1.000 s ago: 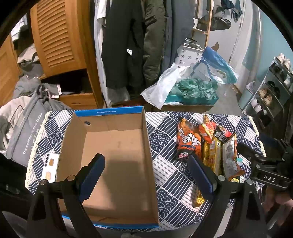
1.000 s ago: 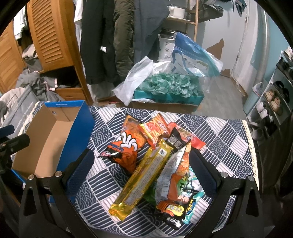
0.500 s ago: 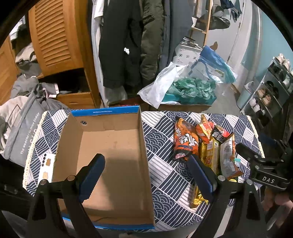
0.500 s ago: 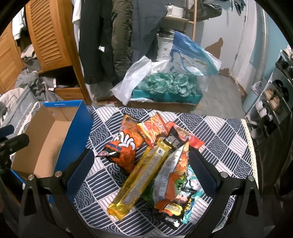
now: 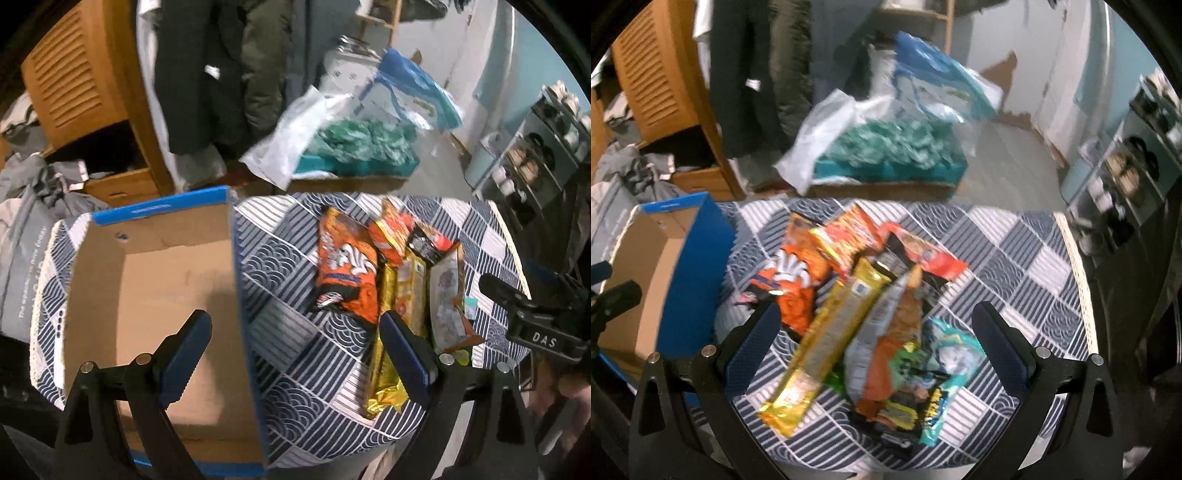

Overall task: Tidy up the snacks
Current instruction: 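Move both grippers over the snack pile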

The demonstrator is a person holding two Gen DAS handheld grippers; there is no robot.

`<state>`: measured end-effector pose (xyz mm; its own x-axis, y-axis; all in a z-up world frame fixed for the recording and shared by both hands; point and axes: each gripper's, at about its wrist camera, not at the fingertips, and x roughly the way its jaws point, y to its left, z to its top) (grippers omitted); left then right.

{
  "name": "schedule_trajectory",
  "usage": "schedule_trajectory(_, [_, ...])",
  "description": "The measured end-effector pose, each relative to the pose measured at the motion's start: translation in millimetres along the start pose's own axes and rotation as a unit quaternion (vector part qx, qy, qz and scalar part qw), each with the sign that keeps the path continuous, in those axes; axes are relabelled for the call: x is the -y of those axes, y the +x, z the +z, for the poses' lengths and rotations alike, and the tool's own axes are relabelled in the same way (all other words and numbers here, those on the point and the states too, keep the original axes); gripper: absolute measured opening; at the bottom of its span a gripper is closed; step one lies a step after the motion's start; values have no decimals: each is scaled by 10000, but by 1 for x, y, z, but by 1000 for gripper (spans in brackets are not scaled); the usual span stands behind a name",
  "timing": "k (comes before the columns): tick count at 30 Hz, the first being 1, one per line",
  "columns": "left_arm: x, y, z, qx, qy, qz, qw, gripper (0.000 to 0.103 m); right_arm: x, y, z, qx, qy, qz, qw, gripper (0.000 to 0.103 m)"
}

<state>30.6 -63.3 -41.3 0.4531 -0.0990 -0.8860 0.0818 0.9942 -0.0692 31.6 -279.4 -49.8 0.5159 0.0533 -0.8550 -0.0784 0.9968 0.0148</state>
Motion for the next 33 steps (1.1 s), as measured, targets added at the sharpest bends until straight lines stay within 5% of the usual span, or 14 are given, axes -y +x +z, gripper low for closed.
schedule_trajectory(14, [41,58,4,-629,448,64,9970,93,32,51,-13,-833,498,287,9949,101])
schedule_trajectory(29, [58,92,-8,-750,700,130,9946,93,22,96,-18,-1279,379,216,9908,82])
schedule_trajectory(33, [63,95,-9,-801,723,-23,9942,93,24,102,-21,-1375,482,428,9884,69])
